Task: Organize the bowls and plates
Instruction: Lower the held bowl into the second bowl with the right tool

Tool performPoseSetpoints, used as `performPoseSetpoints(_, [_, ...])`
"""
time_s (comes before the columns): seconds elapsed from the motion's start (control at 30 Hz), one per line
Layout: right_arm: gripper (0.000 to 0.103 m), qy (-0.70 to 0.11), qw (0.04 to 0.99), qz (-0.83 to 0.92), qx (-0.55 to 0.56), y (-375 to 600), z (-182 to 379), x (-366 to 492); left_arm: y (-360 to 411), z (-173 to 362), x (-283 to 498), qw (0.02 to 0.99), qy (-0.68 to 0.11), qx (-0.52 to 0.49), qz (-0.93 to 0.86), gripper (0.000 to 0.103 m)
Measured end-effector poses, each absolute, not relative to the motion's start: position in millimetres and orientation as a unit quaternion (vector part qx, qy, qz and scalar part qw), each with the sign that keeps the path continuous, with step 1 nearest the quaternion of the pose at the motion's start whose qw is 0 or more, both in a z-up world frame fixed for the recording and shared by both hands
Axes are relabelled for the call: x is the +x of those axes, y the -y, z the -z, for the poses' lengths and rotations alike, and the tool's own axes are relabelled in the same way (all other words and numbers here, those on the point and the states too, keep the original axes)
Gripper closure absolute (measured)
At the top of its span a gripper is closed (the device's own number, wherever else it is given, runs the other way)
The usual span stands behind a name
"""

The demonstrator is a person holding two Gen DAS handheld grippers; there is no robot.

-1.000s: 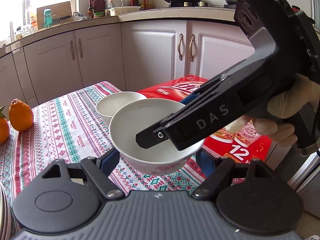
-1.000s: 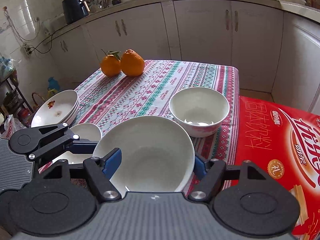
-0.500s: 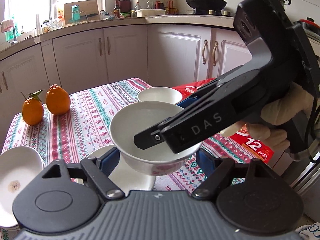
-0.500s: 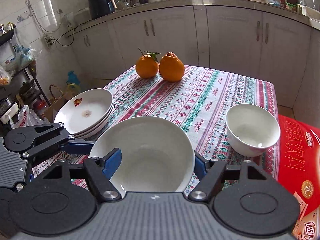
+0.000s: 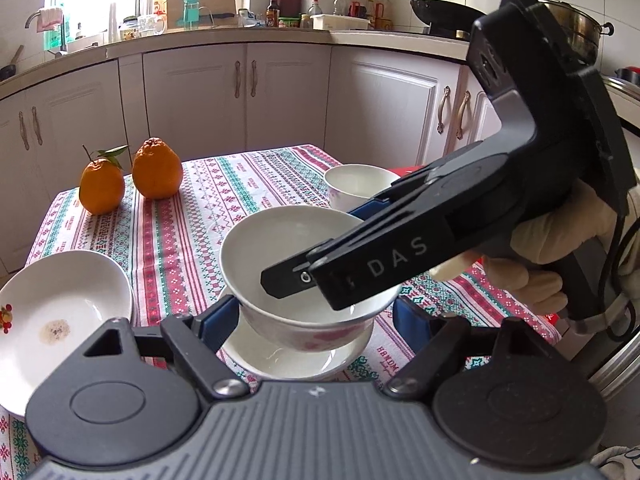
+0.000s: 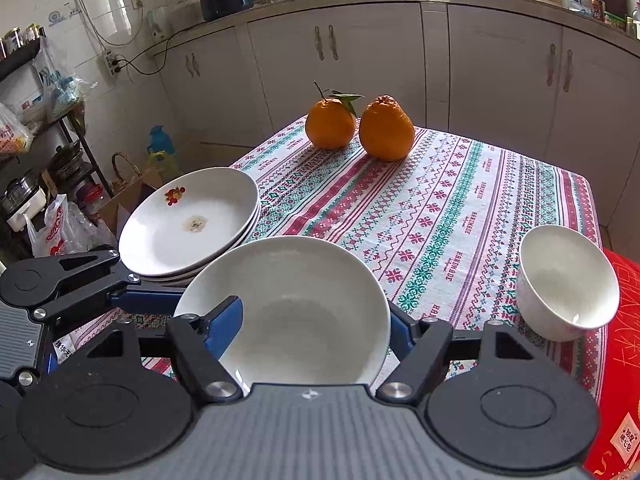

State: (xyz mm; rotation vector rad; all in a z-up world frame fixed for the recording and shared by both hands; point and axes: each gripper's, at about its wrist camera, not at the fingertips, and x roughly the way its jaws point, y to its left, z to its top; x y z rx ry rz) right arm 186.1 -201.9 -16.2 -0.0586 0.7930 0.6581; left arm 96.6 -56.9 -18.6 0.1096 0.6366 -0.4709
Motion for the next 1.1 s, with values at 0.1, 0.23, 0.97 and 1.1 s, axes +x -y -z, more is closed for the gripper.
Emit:
performPoseSetpoints(0.1, [0.024,-0.382,0.869,-0.312,-0.032,196,20,187,54,23,98,0.919,-0.317,0.051,0.228,0.020])
performPoseSetpoints(0.23, [0.024,-0.386,0.868,-0.310,-0.036,192,24,188,52,26,99,0.918,-0.322,0.049,0.228,0.020])
performPoseSetpoints(0.97, [0.022,-0.376,0.873,-0.297,-0.087,177,32,183,48,32,100,0.912,-0.338,0.042,0.227,0.019])
performPoseSetpoints(1.1, [0.021,-0.374,0.874,-0.298,-0.086,178,31,182,48,33,100,0.912,-0.339,0.046,0.228,0.017])
